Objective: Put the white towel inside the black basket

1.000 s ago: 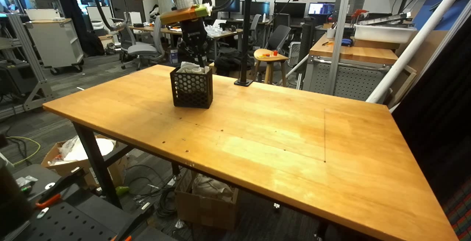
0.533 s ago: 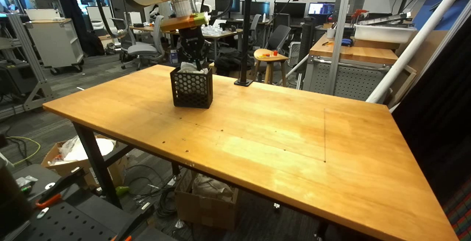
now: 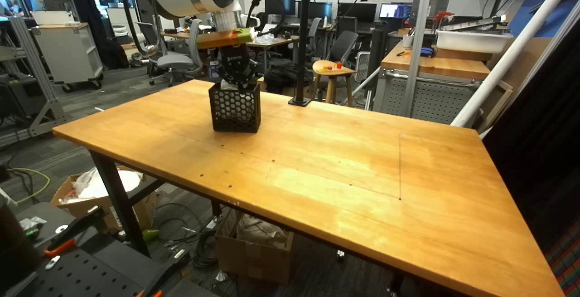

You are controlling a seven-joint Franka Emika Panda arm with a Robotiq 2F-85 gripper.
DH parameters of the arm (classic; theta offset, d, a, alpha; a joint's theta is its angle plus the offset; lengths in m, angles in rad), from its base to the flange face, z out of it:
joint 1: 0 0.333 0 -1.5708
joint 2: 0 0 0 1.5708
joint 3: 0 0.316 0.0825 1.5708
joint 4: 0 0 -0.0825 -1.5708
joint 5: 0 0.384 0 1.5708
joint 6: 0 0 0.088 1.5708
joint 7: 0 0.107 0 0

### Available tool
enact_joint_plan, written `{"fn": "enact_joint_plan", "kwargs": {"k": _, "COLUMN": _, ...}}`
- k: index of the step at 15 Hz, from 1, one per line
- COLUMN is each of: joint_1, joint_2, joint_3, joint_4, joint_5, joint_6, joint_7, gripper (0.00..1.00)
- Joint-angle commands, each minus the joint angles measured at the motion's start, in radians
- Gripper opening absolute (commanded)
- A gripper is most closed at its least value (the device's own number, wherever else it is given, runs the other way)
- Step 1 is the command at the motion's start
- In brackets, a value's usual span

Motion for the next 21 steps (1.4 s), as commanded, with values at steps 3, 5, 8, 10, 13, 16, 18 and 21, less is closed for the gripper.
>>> {"fn": "enact_joint_plan", "kwargs": {"k": 3, "joint_1": -0.023, "joint_2": 0.091, "joint_3": 0.033, "joint_4": 0.022, "joint_5": 0.135, "joint_6": 0.030, "joint_7": -0.092, "gripper": 0.02}}
{"fn": "enact_joint_plan", "kwargs": {"k": 5, "joint_1": -0.028, "joint_2": 0.114, "joint_3": 0.039, "joint_4": 0.023, "joint_5": 0.169, "joint_6": 0.027, "joint_7": -0.117, "gripper": 0.02}}
{"fn": "enact_joint_plan", "kwargs": {"k": 8, "joint_1": -0.027, "joint_2": 0.104, "joint_3": 0.034, "joint_4": 0.028, "joint_5": 0.176, "joint_6": 0.017, "joint_7": -0.124, "gripper": 0.02}}
{"fn": "enact_joint_plan", "kwargs": {"k": 10, "joint_1": -0.024, "joint_2": 0.096, "joint_3": 0.026, "joint_4": 0.029, "joint_5": 0.167, "joint_6": 0.014, "joint_7": -0.119, "gripper": 0.02}}
{"fn": "enact_joint_plan", "kwargs": {"k": 13, "joint_1": -0.015, "joint_2": 0.058, "joint_3": 0.014, "joint_4": 0.016, "joint_5": 0.141, "joint_6": 0.011, "joint_7": -0.099, "gripper": 0.02}}
{"fn": "enact_joint_plan", "kwargs": {"k": 16, "joint_1": -0.007, "joint_2": -0.002, "joint_3": -0.006, "joint_4": -0.008, "joint_5": 0.104, "joint_6": 0.010, "joint_7": -0.075, "gripper": 0.02}}
{"fn": "enact_joint_plan", "kwargs": {"k": 18, "joint_1": -0.007, "joint_2": -0.042, "joint_3": -0.018, "joint_4": -0.024, "joint_5": 0.076, "joint_6": 0.014, "joint_7": -0.065, "gripper": 0.02}}
{"fn": "enact_joint_plan", "kwargs": {"k": 21, "joint_1": -0.013, "joint_2": -0.095, "joint_3": -0.036, "joint_4": -0.040, "joint_5": 0.040, "joint_6": 0.014, "joint_7": -0.053, "gripper": 0.02}}
